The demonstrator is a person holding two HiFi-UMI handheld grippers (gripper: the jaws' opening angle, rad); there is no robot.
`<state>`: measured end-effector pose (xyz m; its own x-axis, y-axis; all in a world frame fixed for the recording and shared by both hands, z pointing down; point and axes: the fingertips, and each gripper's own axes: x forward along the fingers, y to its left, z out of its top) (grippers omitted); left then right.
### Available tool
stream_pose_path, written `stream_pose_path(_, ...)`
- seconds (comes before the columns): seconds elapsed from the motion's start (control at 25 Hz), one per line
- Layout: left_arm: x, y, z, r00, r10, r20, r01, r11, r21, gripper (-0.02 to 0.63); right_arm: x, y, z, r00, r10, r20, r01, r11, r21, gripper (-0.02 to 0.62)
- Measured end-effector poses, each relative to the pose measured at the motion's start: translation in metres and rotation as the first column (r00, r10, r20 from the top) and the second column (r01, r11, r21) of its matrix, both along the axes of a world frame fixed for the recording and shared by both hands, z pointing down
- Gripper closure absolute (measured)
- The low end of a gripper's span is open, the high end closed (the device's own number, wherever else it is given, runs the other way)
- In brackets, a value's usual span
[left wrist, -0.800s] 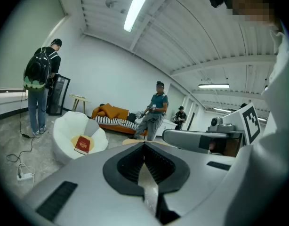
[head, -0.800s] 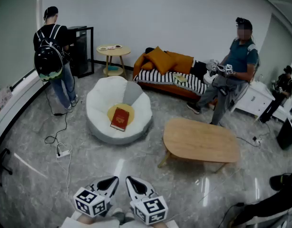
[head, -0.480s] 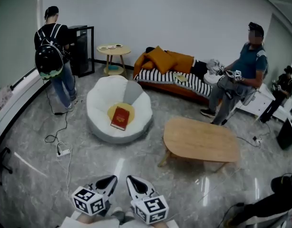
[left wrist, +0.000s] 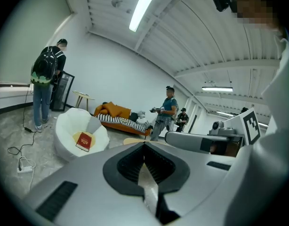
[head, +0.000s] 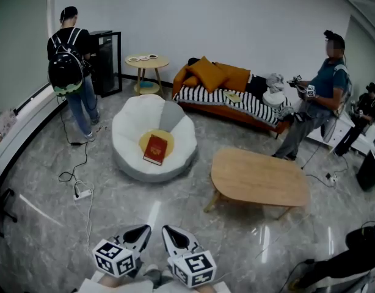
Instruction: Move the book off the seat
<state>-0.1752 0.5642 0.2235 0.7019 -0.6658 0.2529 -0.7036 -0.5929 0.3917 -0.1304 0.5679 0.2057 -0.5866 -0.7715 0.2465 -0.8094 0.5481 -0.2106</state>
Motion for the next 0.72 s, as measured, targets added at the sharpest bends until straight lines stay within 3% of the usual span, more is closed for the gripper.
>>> stream_pose_path(0.72, 0.022, -0.012, 0.015, 0.998, -0.058, 0.000, 0.057, 0.998, -0.034, 0.600, 0.032, -0.013, 0.018, 0.999, -0.032, 0.039, 0.034, 0.998, -0.053, 0.583)
